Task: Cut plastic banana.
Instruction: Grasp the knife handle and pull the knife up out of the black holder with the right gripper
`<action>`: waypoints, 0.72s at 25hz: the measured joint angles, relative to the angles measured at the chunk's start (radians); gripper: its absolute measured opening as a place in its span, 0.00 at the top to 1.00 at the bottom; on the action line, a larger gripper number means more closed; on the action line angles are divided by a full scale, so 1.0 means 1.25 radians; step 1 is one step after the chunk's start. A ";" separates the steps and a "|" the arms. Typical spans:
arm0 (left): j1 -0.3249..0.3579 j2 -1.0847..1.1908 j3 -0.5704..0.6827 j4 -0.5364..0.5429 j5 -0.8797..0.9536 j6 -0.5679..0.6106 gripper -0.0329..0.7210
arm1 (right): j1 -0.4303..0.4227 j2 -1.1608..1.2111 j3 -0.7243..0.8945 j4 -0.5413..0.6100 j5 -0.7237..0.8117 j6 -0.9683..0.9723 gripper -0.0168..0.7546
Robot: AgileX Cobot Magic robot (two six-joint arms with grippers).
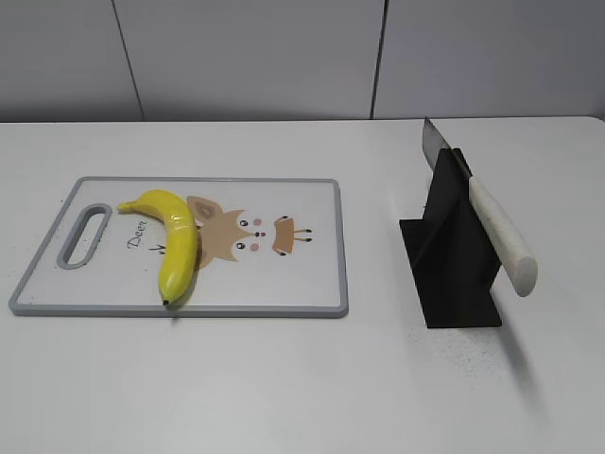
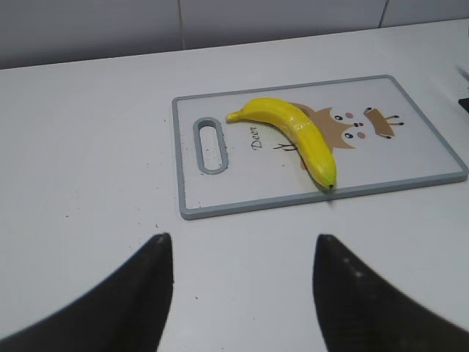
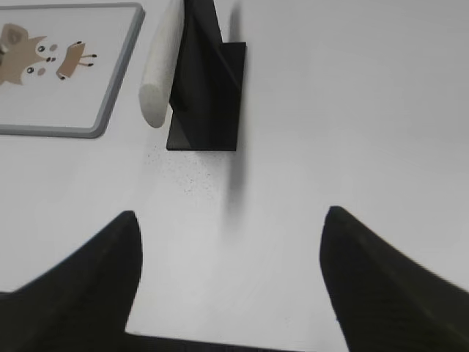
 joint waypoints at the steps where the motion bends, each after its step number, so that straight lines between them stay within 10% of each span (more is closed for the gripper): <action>1: 0.000 0.000 0.000 0.000 0.000 0.000 0.18 | 0.000 0.033 -0.026 0.002 0.017 0.000 0.21; 18: 0.000 0.000 0.000 0.002 0.000 0.000 0.18 | 0.000 0.420 -0.360 0.004 0.174 0.002 0.34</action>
